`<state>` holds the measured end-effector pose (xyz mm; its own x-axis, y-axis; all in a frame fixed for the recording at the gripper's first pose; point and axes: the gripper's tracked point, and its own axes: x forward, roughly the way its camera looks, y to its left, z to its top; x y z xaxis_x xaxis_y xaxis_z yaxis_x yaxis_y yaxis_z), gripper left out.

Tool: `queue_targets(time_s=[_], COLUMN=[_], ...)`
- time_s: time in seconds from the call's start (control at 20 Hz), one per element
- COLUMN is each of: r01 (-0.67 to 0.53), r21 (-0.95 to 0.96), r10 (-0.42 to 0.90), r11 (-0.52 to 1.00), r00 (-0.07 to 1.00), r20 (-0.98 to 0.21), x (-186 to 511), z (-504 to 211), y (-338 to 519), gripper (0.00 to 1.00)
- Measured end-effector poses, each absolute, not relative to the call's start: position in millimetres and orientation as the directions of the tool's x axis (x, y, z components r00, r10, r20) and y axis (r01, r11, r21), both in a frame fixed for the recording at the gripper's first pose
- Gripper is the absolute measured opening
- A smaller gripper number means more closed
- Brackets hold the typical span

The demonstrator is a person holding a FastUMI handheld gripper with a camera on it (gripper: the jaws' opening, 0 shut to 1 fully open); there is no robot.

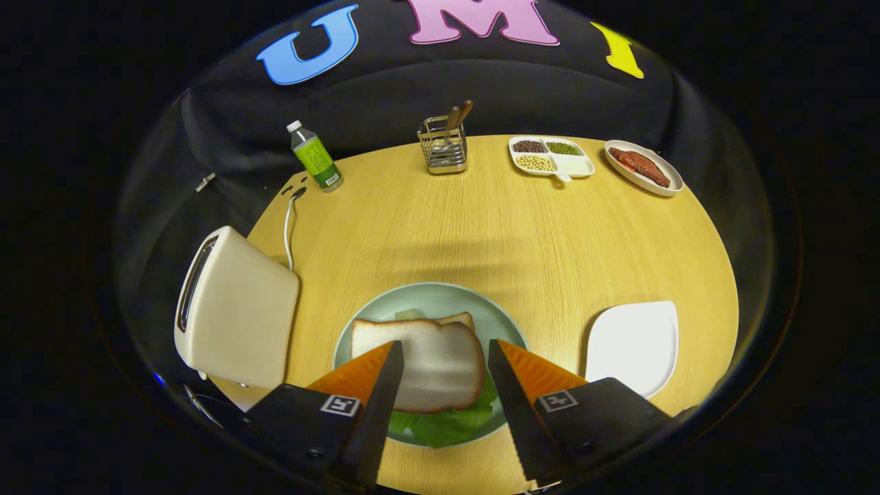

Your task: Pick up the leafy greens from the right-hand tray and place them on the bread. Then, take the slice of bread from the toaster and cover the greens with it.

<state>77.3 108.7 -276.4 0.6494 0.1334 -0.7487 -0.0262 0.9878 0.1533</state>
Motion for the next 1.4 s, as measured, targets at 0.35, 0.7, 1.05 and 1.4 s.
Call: queue_targets(time_s=[0.35,0.7,1.05,1.4], r01=[0.026,0.088,0.134,0.112], r21=[0.094,-0.026,-0.041,-0.021], r10=[0.042,-0.091,-0.138,-0.114], r11=[0.995,0.996,0.990,0.993], r00=[0.752,0.925,0.981,0.991], r20=[-0.658,-0.370,-0.135,-0.064], x=[76.8,65.4,26.8,-15.3], z=[-231.5,-105.9,-1.9,18.9], y=[75.7,13.6,-61.9,-115.3], gripper=[0.99,0.99,0.99,0.98])
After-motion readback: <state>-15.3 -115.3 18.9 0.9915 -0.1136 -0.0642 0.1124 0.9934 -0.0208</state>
